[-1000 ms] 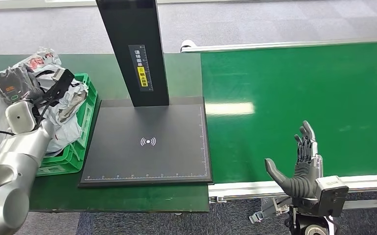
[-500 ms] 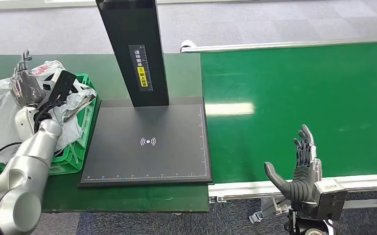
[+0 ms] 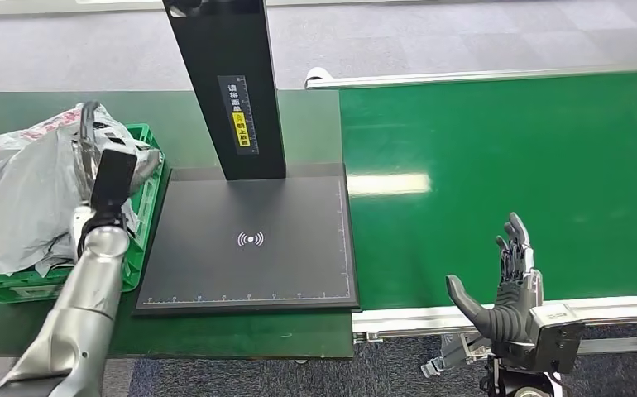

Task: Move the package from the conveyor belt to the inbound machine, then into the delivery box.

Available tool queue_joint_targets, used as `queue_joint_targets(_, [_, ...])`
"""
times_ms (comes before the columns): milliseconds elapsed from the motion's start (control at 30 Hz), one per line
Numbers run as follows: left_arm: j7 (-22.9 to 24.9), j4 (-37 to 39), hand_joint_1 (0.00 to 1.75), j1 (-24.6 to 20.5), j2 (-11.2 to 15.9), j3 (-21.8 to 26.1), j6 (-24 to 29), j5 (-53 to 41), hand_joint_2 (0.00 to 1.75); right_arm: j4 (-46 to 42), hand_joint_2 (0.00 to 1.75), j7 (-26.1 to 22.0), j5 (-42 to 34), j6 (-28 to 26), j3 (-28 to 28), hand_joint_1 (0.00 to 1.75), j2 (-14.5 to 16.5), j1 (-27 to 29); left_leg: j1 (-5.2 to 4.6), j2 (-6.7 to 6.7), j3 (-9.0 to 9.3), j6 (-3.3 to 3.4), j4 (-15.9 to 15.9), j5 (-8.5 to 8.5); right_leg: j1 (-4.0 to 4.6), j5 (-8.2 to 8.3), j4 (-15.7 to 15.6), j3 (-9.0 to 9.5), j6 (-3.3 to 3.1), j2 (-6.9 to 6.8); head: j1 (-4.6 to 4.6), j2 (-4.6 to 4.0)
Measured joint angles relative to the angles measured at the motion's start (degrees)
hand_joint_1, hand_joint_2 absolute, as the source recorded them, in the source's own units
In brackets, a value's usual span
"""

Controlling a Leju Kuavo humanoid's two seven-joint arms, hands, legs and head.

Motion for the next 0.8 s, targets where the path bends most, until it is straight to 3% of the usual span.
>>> queue_joint_targets(67, [-3.2,-4.6,0.00,5.2,-1.5,-2.2,-2.1,5.9,1.75,0.6,1.75,0.0,-0.1,0.4,0.1,0.00,0.0,-0.1,-0.02,0.02,-0.01,0.01,0.0,-0.05,-0.02,-0.01,0.0,0.00,0.02,0.01,-0.01,-0.01])
queue_joint_targets(200, [-7.0,-9.9,0.00,14.6,-4.8,-7.8,-1.3,10.6,1.75,2.3,1.75,0.7,0.1,1.2,1.4,0.00,0.0,-0.9,-0.02,0.00,-0.03,0.02,0.0,-0.12,-0.03,-0.04,0.0,-0.02,0.04,0.01,-0.01,0.02])
queue_joint_targets(333, [-8.5,-10.4,0.00,20.0,-7.5,-12.4,1.6,11.8,1.75,3.9,1.75,2.0,1.9,1.4,3.1,0.00,0.2,-2.4,-0.01,0.00,-0.02,0.01,0.0,-0.12,-0.02,-0.04,0.0,-0.01,0.04,0.00,-0.02,-0.01])
queue_joint_targets(500, [-8.9,-10.2,0.00,23.0,-9.4,-15.5,2.0,12.1,1.75,5.1,1.75,2.6,2.6,1.5,4.1,0.00,0.4,-3.7,0.00,-0.03,-0.02,0.01,0.0,-0.10,-0.01,-0.03,0.0,0.01,0.03,0.00,-0.02,0.01])
queue_joint_targets(800, [-8.4,-11.4,0.00,25.3,-10.9,-17.9,-2.2,14.9,1.75,8.1,1.75,3.0,2.9,3.3,5.7,0.00,0.7,-6.1,0.00,-0.03,-0.02,0.01,0.0,-0.10,-0.01,-0.03,0.0,0.01,0.04,0.00,-0.01,0.00])
